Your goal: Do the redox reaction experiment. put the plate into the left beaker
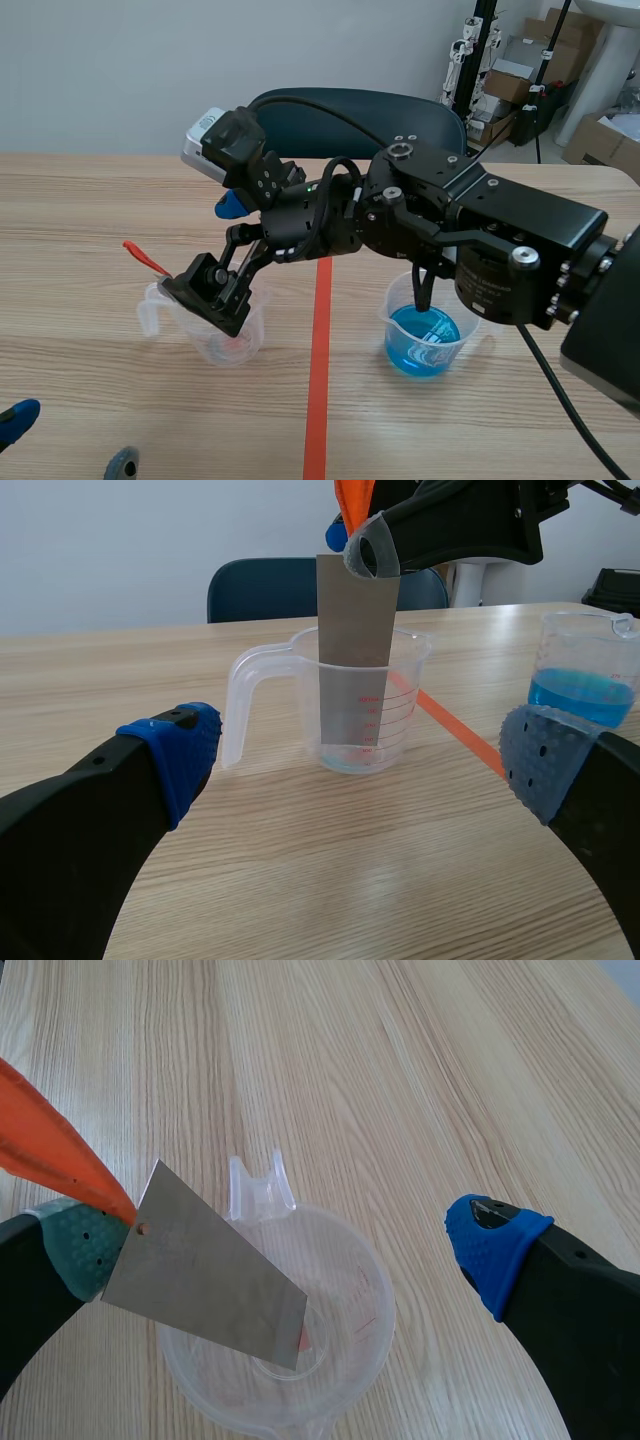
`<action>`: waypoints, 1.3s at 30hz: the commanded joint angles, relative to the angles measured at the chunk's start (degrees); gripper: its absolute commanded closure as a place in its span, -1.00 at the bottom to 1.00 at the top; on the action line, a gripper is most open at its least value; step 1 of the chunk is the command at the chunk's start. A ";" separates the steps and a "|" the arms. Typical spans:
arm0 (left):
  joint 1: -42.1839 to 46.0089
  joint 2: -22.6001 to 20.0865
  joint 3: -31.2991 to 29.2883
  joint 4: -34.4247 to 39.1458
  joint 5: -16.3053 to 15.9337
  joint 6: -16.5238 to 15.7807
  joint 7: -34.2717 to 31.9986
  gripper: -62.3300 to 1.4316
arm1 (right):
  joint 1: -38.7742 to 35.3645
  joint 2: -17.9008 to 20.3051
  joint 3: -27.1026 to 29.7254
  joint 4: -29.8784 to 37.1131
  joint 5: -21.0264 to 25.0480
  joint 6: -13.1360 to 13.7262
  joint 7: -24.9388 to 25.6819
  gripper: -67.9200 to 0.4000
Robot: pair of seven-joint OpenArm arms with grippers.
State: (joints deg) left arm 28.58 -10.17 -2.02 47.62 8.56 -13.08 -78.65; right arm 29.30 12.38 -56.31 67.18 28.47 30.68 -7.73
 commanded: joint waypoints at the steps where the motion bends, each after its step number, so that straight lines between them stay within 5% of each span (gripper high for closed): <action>1: -0.02 -0.50 -0.15 0.81 -0.37 0.04 -0.81 -0.89 | 0.85 -0.33 0.74 0.46 0.61 -0.07 0.83 -1.00; 39: -0.02 -0.50 -0.15 0.81 -0.37 0.07 -0.79 -0.89 | -1.18 -0.35 0.74 0.48 -2.51 -0.04 0.00 -1.00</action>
State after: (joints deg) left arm 28.58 -10.17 -2.02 47.62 8.56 -13.08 -78.65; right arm 27.05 12.38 -56.23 67.18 25.93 30.72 -8.40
